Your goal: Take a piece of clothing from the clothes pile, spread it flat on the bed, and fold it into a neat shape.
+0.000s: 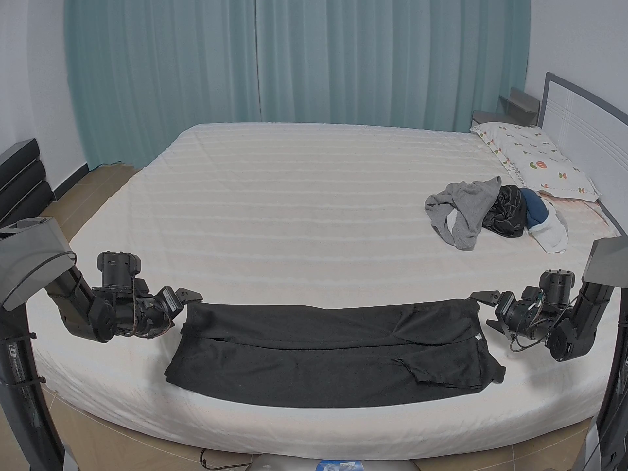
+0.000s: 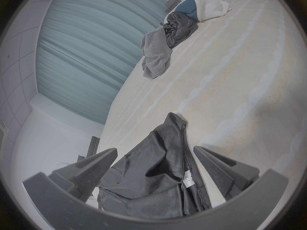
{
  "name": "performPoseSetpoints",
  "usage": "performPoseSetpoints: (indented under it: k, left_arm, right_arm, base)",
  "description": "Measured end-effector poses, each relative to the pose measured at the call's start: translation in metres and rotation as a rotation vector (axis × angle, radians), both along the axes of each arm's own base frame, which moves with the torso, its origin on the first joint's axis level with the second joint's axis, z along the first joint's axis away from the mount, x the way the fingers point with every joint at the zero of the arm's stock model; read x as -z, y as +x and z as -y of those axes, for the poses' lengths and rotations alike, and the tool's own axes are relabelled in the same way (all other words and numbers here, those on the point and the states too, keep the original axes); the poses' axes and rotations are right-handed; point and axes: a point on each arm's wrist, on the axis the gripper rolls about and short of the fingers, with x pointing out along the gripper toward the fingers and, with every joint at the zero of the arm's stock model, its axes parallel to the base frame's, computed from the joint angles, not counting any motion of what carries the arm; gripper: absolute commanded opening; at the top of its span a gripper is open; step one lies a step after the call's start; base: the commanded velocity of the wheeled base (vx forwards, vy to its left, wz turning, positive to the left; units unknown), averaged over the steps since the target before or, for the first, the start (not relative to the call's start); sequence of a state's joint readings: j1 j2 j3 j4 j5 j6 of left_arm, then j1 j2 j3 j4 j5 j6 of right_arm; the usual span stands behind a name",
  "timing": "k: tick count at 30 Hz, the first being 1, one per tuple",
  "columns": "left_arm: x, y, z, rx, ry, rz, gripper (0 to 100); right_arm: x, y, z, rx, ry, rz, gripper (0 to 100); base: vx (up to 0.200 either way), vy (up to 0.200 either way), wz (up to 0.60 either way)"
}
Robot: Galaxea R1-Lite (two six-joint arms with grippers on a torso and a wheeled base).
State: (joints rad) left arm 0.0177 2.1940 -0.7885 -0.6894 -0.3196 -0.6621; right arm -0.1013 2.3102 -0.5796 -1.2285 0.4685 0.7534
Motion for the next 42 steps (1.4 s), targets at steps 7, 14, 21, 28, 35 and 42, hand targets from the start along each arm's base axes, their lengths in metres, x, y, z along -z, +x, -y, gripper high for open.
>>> performPoseSetpoints:
  k: [7, 14, 21, 28, 35, 42]
  left_arm:
    - [0.009, 0.013, 0.012, 0.104, 0.088, 0.028, 100]
    - [0.026, 0.015, 0.013, 0.122, 0.203, 0.006, 100]
    - [0.035, 0.013, 0.018, 0.124, 0.228, -0.015, 100]
    - [0.038, 0.005, 0.024, 0.142, 0.232, -0.039, 100]
    - [0.037, 0.001, 0.026, 0.148, 0.23, -0.047, 0]
    - [0.034, 0.0, 0.024, 0.141, 0.228, -0.045, 0]
  right_arm:
    - [0.003, -0.001, -0.003, -0.007, -0.002, -0.007, 100]
    - [0.004, -0.001, -0.006, -0.019, -0.005, -0.01, 100]
    - [0.004, -0.001, -0.008, -0.023, -0.007, -0.011, 100]
    - [0.004, -0.001, -0.008, -0.023, -0.007, -0.012, 100]
    - [0.004, -0.001, -0.008, -0.022, -0.007, -0.012, 100]
    - [0.004, -0.001, -0.007, -0.022, -0.007, -0.012, 100]
  base:
    - [0.0, 0.0, 0.0]
    - [0.0, 0.0, 0.0]
    - [0.0, 0.0, 0.0]
    - [0.0, 0.0, 0.0]
    - [0.0, 0.0, 0.0]
    - [0.0, 0.0, 0.0]
